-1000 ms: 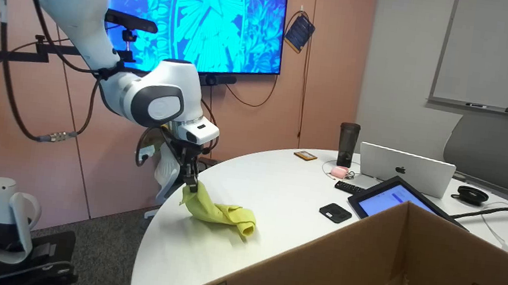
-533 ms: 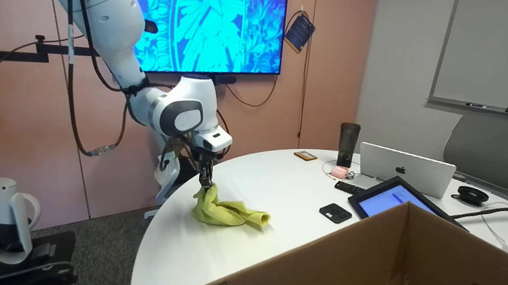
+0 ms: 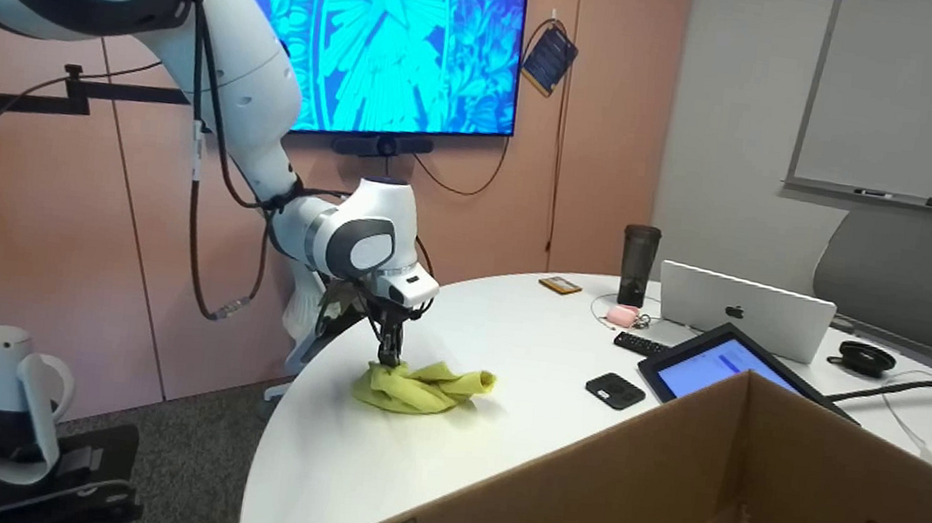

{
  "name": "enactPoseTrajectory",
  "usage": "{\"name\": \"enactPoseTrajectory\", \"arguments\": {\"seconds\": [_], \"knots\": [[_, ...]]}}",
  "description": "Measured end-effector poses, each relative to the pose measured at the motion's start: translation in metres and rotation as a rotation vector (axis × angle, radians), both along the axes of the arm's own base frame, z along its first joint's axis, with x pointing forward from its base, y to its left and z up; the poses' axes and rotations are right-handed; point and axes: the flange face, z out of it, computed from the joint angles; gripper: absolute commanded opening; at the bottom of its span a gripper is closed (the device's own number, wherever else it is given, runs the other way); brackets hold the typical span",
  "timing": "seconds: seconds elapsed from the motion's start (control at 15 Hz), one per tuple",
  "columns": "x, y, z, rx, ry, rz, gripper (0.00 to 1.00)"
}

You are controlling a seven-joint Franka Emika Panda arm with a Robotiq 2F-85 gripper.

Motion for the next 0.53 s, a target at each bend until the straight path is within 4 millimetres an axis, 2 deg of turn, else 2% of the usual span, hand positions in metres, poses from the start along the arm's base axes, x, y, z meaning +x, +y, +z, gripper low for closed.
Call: {"name": "enactPoseTrajectory", "arguments": {"seconds": [0.07,0.13,0.2,0.27,0.53], "knots": [[0.0029,0.0006,-0.0017,-0.003,0.004,-0.007,0.11],[0.0056,0.0012,-0.0024,-0.006,0.007,-0.012,0.27],[0.0075,0.0017,-0.0022,-0.007,0.009,-0.017,0.36],[0.0087,0.0024,-0.0011,-0.008,0.011,-0.018,0.38],[0.01,0.0057,0.0062,-0.007,0.016,-0.013,0.69]]}}
